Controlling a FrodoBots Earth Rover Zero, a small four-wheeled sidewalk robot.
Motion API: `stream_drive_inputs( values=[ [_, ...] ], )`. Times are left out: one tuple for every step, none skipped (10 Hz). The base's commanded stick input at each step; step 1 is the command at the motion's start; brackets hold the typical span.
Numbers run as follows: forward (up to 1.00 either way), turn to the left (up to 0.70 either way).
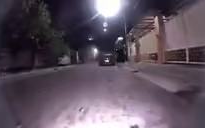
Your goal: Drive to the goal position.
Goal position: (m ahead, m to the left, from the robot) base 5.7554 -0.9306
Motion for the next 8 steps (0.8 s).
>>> stream_drive_inputs(
  values=[
    [0.70,0.00],
    [0.70,0.00],
    [0.70,0.00],
    [0.70,0.00],
    [0.70,0.00],
    [0.70,0.00],
    [0.70,0.00],
    [0.70,0.00]
  ],
)
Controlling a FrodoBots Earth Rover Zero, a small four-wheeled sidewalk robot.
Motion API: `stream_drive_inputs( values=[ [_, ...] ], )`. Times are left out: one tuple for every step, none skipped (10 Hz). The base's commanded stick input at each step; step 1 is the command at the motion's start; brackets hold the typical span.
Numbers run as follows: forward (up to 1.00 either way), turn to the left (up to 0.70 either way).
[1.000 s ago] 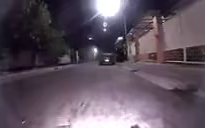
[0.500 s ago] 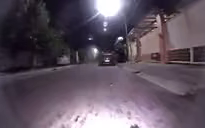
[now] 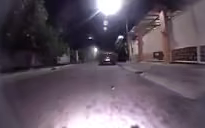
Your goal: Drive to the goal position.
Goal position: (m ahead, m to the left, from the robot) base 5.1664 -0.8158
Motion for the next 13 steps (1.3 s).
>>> stream_drive_inputs(
  values=[
    [0.70,0.00],
    [0.70,0.00],
    [0.70,0.00],
    [0.70,0.00],
    [0.70,0.00],
    [0.70,0.00],
    [0.70,0.00],
    [0.70,0.00],
    [0.70,0.00],
    [0.70,0.00],
    [0.70,0.00],
    [0.70,0.00],
    [0.70,0.00]
  ],
)
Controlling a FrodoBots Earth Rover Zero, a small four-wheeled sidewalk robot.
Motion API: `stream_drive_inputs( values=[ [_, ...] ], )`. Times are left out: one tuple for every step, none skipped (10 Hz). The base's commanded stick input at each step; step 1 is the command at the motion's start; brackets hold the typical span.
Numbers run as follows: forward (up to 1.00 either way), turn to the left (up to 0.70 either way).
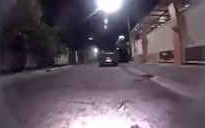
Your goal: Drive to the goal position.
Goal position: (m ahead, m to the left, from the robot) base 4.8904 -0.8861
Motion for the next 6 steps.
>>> stream_drive_inputs(
  values=[
    [0.70,0.00],
    [0.70,0.00],
    [0.70,0.00],
    [0.70,0.00],
    [0.70,0.00],
    [0.70,0.00]
  ],
)
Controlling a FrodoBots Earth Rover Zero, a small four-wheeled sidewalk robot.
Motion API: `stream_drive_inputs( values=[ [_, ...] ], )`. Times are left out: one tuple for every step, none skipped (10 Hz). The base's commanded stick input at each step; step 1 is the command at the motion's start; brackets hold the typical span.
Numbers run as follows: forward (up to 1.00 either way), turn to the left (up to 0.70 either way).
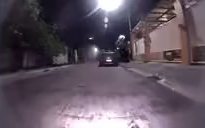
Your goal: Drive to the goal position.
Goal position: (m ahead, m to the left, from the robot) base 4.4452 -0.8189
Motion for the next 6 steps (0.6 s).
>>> stream_drive_inputs(
  values=[
    [0.70,0.00],
    [0.70,0.00],
    [0.70,0.00],
    [0.70,0.00],
    [0.70,0.00],
    [0.70,0.00]
  ],
)
